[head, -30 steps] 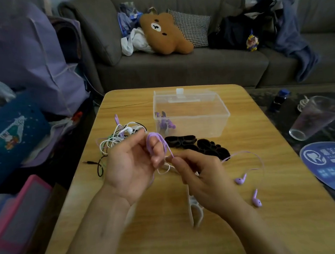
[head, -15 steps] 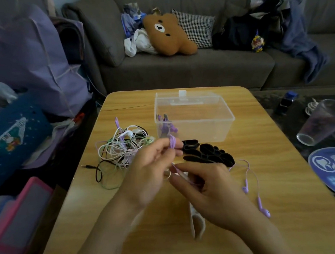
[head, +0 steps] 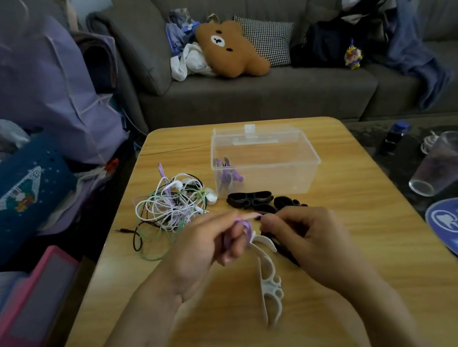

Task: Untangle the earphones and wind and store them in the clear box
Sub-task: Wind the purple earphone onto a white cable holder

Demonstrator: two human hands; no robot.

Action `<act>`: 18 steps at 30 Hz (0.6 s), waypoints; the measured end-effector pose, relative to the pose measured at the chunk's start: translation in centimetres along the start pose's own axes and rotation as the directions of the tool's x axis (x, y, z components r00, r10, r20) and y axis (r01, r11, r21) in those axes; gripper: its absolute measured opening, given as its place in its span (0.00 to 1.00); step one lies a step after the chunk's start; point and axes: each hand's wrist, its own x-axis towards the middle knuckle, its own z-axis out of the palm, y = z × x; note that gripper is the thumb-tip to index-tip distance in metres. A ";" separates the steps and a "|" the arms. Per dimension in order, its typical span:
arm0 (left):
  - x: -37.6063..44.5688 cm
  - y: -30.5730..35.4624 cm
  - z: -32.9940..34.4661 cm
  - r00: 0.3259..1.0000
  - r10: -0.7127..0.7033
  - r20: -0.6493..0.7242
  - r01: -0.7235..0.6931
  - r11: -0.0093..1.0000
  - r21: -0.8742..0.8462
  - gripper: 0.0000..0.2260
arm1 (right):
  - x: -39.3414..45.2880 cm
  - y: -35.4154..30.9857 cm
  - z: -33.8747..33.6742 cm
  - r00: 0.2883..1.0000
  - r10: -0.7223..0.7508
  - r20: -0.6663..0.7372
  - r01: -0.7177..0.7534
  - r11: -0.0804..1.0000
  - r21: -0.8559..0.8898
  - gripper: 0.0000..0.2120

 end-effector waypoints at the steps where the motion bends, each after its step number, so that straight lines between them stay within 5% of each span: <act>1: 0.0 0.1 0.0 1.000 -0.008 -0.026 0.006 0.995 -0.096 0.16 | 0.1 -0.1 0.3 1.000 -0.012 0.006 0.012 1.000 -0.015 0.19; 7: 0.3 -0.1 0.2 0.993 -0.055 -0.105 0.004 0.902 -0.432 0.19 | 0.0 -0.5 2.7 0.995 -0.089 0.050 0.093 0.993 -0.076 0.19; 12: 0.6 0.1 -0.3 0.976 0.114 -0.185 -0.198 0.818 -0.540 0.09 | -0.1 0.0 4.2 0.989 -0.101 0.110 0.121 0.974 -0.193 0.13; 15: 0.7 0.0 -0.1 0.950 0.217 -0.224 -0.283 0.900 -0.331 0.13 | -0.4 -0.5 4.6 0.979 -0.113 0.168 0.152 0.959 -0.239 0.12; 18: 1.0 -0.8 -0.2 0.905 0.338 -0.258 -0.320 0.941 0.110 0.10 | -0.6 -1.2 4.3 0.975 -0.153 0.161 0.184 0.962 -0.202 0.13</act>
